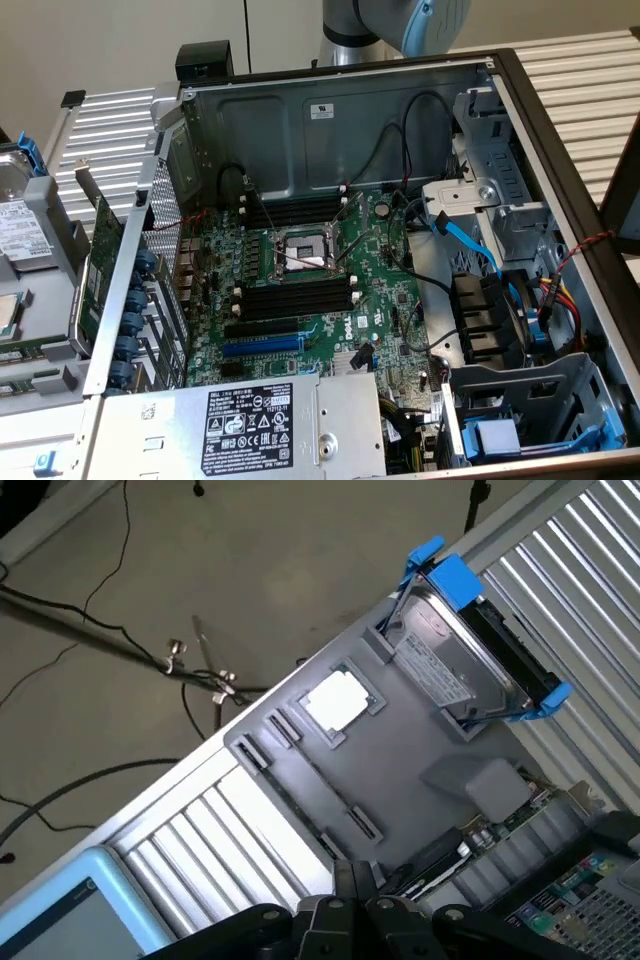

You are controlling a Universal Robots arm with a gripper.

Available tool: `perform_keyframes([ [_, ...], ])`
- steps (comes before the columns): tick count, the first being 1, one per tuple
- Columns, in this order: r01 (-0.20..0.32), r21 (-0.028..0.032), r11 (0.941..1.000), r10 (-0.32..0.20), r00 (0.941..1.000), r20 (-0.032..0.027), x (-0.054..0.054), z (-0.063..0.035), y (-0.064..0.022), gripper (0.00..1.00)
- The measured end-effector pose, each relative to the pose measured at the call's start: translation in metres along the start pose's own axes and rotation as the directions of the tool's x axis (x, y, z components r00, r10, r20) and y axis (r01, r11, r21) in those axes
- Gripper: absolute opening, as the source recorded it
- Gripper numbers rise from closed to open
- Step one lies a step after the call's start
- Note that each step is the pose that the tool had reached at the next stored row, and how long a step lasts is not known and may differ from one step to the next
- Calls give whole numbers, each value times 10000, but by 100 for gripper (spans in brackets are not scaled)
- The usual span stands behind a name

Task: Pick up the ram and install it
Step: 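Pick up the ram and move it above insertion slot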

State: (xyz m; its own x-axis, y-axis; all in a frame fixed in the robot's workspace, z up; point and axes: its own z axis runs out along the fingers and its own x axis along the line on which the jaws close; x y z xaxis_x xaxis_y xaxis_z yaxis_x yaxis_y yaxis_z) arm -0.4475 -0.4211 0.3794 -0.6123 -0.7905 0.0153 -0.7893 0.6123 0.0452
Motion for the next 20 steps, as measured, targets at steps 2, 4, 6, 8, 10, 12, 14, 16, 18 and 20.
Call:
perform_keyframes([
  [2,365,5,9993,-365,9993,-16,0,1,0,11],
  [4,733,11,9973,-733,9973,-32,0,2,0,11],
  [6,1091,15,9940,-1091,9940,-49,0,3,0,11],
  [8,1447,20,9895,-1447,9895,-65,0,5,0,11],
  [10,1813,25,9834,-1813,9834,-81,0,6,0,11],
  [12,2166,33,9763,-2165,9762,-95,0,7,0,11],
  [14,2515,51,9678,-2514,9678,-105,0,8,0,11],
  [16,2871,84,9579,-2870,9579,-110,-1,8,0,11],
  [18,3224,122,9465,-3223,9466,-114,-1,7,0,11],
  [20,3563,158,9343,-3561,9344,-118,0,9,0,11],
])
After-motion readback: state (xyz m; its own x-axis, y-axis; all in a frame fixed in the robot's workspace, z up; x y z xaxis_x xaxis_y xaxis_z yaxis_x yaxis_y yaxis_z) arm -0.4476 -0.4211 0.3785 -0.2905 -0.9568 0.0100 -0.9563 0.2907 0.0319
